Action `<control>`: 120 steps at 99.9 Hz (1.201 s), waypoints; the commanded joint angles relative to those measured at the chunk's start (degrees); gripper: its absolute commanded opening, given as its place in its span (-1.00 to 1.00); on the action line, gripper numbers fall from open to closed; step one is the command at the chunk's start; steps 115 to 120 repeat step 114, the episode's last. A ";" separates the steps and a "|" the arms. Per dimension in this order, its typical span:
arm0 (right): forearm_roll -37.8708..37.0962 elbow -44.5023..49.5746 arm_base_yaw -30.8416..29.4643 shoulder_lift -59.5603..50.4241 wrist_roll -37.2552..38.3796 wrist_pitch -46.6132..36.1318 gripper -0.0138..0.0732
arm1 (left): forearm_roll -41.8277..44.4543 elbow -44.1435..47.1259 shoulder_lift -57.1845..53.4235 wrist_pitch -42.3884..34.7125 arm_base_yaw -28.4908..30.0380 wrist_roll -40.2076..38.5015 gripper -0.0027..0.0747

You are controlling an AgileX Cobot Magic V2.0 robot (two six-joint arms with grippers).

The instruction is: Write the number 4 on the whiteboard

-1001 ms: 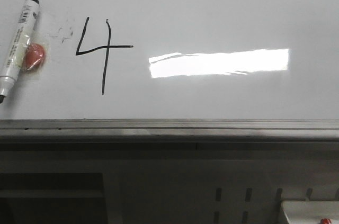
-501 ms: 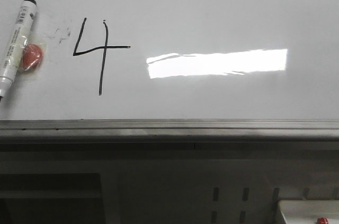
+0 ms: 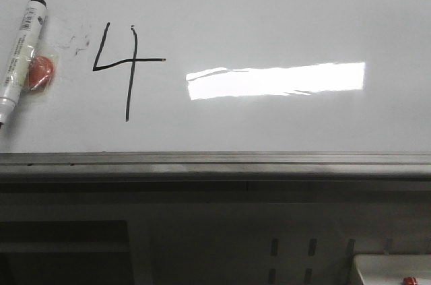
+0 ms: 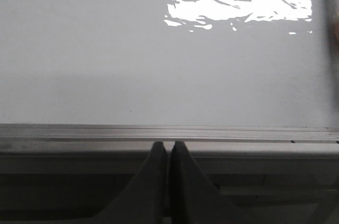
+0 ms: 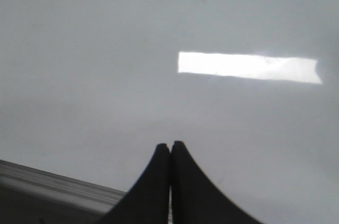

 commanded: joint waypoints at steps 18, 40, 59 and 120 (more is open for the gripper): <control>-5.97 1.25 -8.76 -10.57 6.23 6.51 -0.80 | -0.02 1.99 -1.52 -2.49 0.17 -0.60 -0.98; -5.97 1.35 -10.67 -10.49 6.23 19.15 -0.80 | -0.02 1.99 -1.42 -2.49 0.17 -0.60 -0.98; -5.85 1.35 -10.67 -10.49 6.23 20.60 -0.80 | -0.02 1.99 -1.42 -2.49 0.17 -0.60 -0.98; -5.85 1.35 -10.67 -10.49 6.23 20.60 -0.80 | -0.02 1.99 -1.42 -2.49 0.17 -0.60 -0.98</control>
